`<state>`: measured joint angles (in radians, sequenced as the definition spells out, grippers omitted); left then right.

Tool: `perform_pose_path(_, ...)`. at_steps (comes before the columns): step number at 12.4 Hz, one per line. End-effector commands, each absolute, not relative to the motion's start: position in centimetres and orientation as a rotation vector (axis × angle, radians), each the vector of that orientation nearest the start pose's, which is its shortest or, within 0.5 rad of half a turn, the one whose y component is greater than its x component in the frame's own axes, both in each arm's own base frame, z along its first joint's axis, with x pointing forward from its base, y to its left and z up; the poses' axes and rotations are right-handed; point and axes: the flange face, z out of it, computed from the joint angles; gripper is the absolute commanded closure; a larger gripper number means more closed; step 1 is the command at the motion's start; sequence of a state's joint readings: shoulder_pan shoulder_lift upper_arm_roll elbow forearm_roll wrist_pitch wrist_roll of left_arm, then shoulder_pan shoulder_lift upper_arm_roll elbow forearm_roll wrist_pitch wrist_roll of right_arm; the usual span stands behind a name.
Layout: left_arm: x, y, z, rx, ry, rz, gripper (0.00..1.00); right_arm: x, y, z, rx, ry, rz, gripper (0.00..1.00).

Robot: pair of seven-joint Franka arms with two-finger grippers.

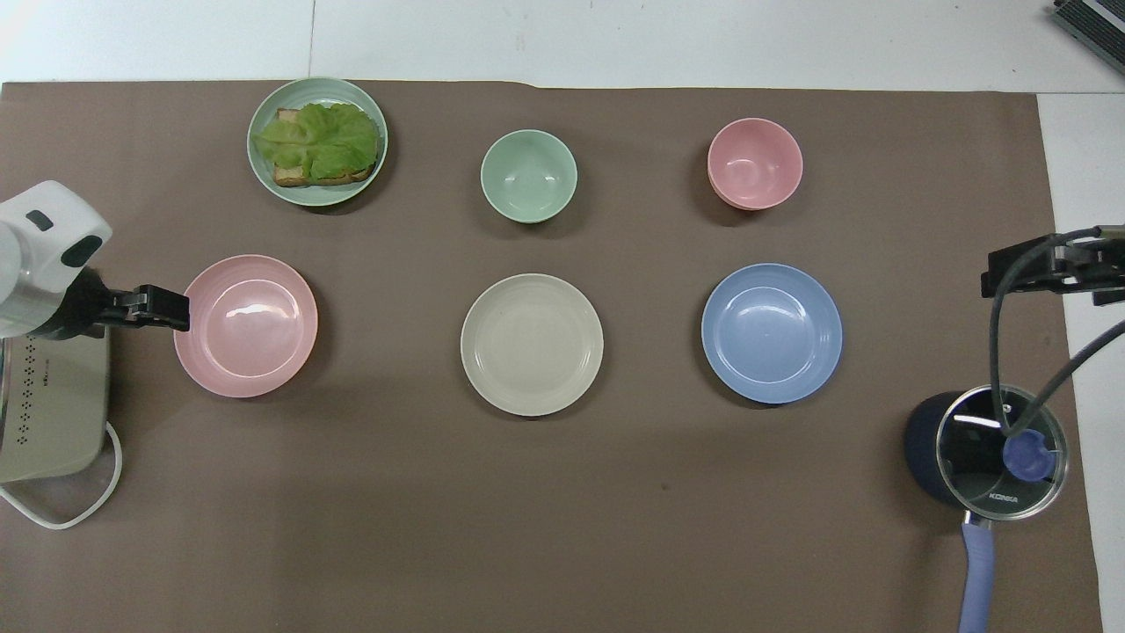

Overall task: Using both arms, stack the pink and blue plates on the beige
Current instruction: 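Reach the left gripper to the pink plate rim and grasp it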

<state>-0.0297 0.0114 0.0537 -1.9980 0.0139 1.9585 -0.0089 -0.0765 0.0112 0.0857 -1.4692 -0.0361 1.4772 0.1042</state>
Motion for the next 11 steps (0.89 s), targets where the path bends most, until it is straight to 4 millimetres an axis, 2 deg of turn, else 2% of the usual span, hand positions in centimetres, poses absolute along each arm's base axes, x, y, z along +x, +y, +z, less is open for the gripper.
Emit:
perform_pose_path(1, 56.2, 2.2, 40.3, -3.128, -0.04, 0.099, 0.0, 54.4, -0.3, 65.8, -3.177, 0.178, -0.009, 0.0)
perform_pose_path(4, 56.3, 6.7, 35.7, -3.123, -0.187, 0.092, 0.0, 54.4, -0.3, 65.8, -3.177, 0.178, -0.008, 0.0)
perform_pose_path(6, 55.6, 7.5, 32.9, -3.121, -0.215, 0.052, 0.0, 54.5, -0.4, 65.7, -3.177, 0.178, -0.006, 0.0)
perform_pose_path(7, 55.3, 7.8, 32.8, -3.118, -0.248, 0.054, 0.0, 54.4, -0.4, 65.8, -3.177, 0.181, -0.008, 0.0)
perform_pose_path(9, 55.4, 7.0, 32.8, -3.111, -0.32, 0.055, 0.0, 54.4, -0.4, 65.8, -3.177, 0.181, -0.008, 0.0)
perform_pose_path(11, 55.3, 6.6, 32.8, -3.108, -0.34, 0.069, 0.91, 54.5, -0.5, 65.7, -3.176, 0.183, -0.006, 0.0)
